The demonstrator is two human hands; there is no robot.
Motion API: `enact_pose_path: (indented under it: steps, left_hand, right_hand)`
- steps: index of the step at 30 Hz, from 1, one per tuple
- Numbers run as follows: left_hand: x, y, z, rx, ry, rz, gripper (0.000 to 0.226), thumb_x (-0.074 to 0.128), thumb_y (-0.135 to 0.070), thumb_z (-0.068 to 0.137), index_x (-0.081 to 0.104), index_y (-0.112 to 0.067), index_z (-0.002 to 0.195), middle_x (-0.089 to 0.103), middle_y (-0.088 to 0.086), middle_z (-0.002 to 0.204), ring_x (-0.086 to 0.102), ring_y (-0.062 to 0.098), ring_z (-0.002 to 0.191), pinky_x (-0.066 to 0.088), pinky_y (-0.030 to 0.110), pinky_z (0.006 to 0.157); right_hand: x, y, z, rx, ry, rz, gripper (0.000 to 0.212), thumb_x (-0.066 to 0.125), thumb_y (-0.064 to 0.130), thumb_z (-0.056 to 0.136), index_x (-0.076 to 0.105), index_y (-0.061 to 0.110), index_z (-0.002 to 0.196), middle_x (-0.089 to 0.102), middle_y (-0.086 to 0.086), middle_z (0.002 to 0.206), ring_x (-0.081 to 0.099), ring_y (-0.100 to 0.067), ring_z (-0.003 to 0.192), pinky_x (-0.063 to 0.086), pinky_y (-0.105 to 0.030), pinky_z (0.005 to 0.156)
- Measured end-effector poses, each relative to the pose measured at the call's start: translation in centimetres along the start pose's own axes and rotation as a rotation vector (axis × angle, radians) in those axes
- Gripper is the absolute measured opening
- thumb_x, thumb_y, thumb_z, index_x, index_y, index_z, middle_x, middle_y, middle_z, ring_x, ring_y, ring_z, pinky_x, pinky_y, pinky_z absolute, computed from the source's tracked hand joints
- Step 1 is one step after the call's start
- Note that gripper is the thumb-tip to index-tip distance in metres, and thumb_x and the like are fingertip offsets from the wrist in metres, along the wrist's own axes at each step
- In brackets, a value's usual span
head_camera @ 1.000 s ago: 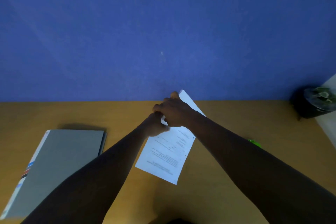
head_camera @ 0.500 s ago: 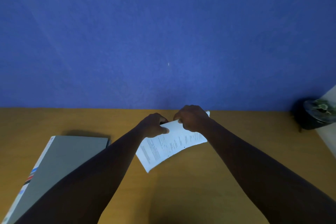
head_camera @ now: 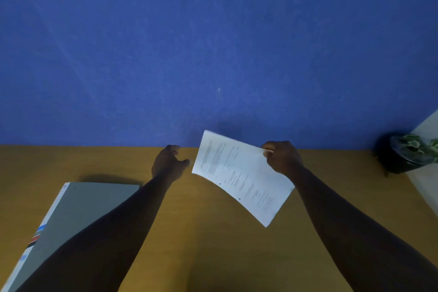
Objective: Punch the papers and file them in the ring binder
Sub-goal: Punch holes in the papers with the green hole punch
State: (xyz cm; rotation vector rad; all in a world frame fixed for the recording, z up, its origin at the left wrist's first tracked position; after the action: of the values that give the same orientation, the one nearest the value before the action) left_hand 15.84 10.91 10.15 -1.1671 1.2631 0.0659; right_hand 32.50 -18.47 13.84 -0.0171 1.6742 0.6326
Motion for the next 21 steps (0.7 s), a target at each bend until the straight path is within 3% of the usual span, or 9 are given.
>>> enact_pose_path:
  steps: [3,6,10,14,17,21]
  left_hand:
    - [1.0,1.1,-0.2,-0.080,0.029,-0.078,0.060,0.076,-0.037,0.081,0.056,-0.017,0.133,0.061,0.000,0.133,0.061,0.020,0.117,0.051,0.034,0.092]
    - [2.5,1.6,-0.6,-0.104,0.077,-0.127,0.054,0.073,-0.034,0.084,0.059,-0.015,0.132,0.065,0.003,0.130,0.063,0.021,0.112,0.054,0.035,0.090]
    - [4.1,1.8,-1.4,-0.116,0.115,-0.197,0.045,0.069,-0.033,0.087,0.064,-0.015,0.128,0.068,0.001,0.125,0.065,0.020,0.108,0.052,0.030,0.084]
    - [5.8,2.1,-1.9,-0.155,0.206,-0.337,0.030,0.065,-0.024,0.088,0.072,-0.016,0.115,0.072,0.002,0.114,0.068,0.023,0.098,0.049,0.028,0.074]
    - [7.1,2.0,-2.7,-0.213,0.291,-0.506,0.019,0.062,-0.016,0.089,0.073,-0.017,0.105,0.072,0.000,0.103,0.071,0.020,0.095,0.057,0.035,0.080]
    - [8.2,1.7,-4.0,-0.207,0.371,-0.668,0.013,0.062,-0.015,0.095,0.069,-0.017,0.106,0.072,-0.004,0.102,0.070,0.012,0.093,0.055,0.023,0.075]
  right_hand:
    - [0.0,-1.1,-0.2,0.099,0.000,0.095,0.017,0.055,0.019,0.088,0.071,0.018,0.094,0.071,-0.004,0.096,0.063,-0.027,0.093,0.040,-0.023,0.070]
    - [0.6,-2.1,-0.7,0.185,-0.007,0.215,0.019,0.054,0.016,0.085,0.055,0.015,0.066,0.055,0.001,0.071,0.054,-0.025,0.079,0.034,-0.026,0.061]
    - [1.7,-3.5,-1.9,0.344,-0.018,0.567,0.009,0.061,0.014,0.086,0.069,0.020,0.088,0.064,-0.001,0.086,0.059,-0.020,0.077,0.044,-0.023,0.062]
    - [3.3,-4.5,-3.0,0.445,-0.007,0.763,0.009,0.066,0.009,0.087,0.072,0.012,0.094,0.066,-0.002,0.085,0.057,-0.017,0.071,0.043,-0.023,0.058]
    - [4.8,-5.4,-3.7,0.521,0.021,0.845,0.006,0.068,0.010,0.086,0.072,0.013,0.087,0.071,-0.005,0.092,0.063,-0.023,0.079,0.048,-0.029,0.067]
    - [6.8,-6.2,-4.5,0.582,0.064,0.899,0.012,0.069,0.011,0.085,0.070,0.020,0.078,0.073,-0.005,0.098,0.068,-0.029,0.095,0.057,-0.045,0.088]
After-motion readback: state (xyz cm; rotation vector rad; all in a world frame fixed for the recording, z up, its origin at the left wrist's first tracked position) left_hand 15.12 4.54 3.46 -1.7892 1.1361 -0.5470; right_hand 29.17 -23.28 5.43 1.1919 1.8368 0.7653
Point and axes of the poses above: each hand's wrist, its own z-axis towards the middle knuckle, its own x-axis out of the palm, y = z × x, the point moved 6 cm from there along z, towards the middle knuckle
